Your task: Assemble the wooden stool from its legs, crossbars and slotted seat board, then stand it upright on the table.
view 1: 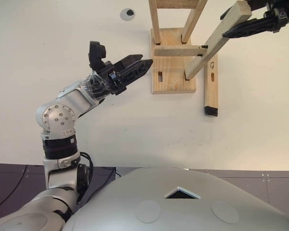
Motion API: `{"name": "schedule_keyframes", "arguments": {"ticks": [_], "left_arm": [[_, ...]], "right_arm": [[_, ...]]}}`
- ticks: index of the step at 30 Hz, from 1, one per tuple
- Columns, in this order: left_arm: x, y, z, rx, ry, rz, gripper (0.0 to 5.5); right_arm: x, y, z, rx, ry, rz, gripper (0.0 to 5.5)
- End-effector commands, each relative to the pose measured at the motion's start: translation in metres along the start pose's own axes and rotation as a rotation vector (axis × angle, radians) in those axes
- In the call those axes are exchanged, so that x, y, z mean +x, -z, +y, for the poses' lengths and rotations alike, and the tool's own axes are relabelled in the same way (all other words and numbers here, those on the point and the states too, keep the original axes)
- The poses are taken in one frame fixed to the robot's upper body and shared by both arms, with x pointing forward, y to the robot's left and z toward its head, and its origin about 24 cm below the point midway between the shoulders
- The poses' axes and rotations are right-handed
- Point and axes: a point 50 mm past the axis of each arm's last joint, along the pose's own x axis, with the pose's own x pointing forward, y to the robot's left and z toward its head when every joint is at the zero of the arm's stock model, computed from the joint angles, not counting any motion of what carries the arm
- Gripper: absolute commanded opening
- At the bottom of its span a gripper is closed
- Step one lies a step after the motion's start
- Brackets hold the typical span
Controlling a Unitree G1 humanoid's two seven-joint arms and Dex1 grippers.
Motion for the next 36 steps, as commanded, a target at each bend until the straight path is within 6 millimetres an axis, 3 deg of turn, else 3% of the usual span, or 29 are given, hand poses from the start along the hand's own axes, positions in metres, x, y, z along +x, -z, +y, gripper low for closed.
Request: {"name": "schedule_keyframes", "arguments": {"ticks": [1,7,9,10,15,18,20,23,25,28,31,33,36], "left_arm": [[0.000,-0.002,-0.001,0.024,-0.024,-0.019,3.97],[-0.001,-0.001,0.004,0.022,-0.052,-0.032,3.97],[-0.003,-0.003,0.006,0.025,-0.063,-0.033,3.97],[-0.004,-0.004,0.008,0.028,-0.069,-0.035,3.97],[-0.005,-0.004,0.011,0.023,-0.082,-0.057,3.97],[-0.004,-0.004,0.011,0.026,-0.079,-0.067,3.97],[-0.005,-0.003,0.010,0.027,-0.084,-0.078,3.97],[-0.008,-0.003,0.012,0.031,-0.099,-0.093,3.97],[-0.009,-0.005,0.013,0.036,-0.109,-0.104,3.97],[-0.012,-0.005,0.016,0.049,-0.151,-0.120,3.97],[-0.020,-0.007,0.023,0.061,-0.241,-0.172,3.97],[-0.026,-0.008,0.034,0.068,-0.337,-0.192,3.97],[-0.035,-0.010,0.041,0.069,-0.446,-0.247,3.97]], "right_arm": [[0.002,0.018,0.001,0.052,-0.010,0.090,2.05],[0.020,0.053,0.018,0.093,-0.102,0.131,2.05],[0.022,0.049,0.017,0.063,-0.099,0.114,2.05],[0.022,0.044,0.014,0.044,-0.086,0.097,2.42],[0.021,0.022,0.003,-0.045,-0.048,0.085,3.18],[0.016,0.020,-0.001,-0.064,-0.014,0.126,3.36],[0.009,0.029,-0.001,-0.063,0.004,0.204,3.36],[-0.005,0.061,-0.001,-0.045,0.096,0.400,3.36],[-0.009,0.086,0.001,0.035,0.193,0.429,3.36],[-0.003,0.114,0.005,0.217,0.398,0.346,3.91],[0.024,0.134,0.022,0.580,0.621,0.073,4.38],[0.047,0.138,0.045,0.703,0.703,-0.027,4.69],[0.058,0.128,0.068,0.810,0.821,-0.088,5.12]]}}
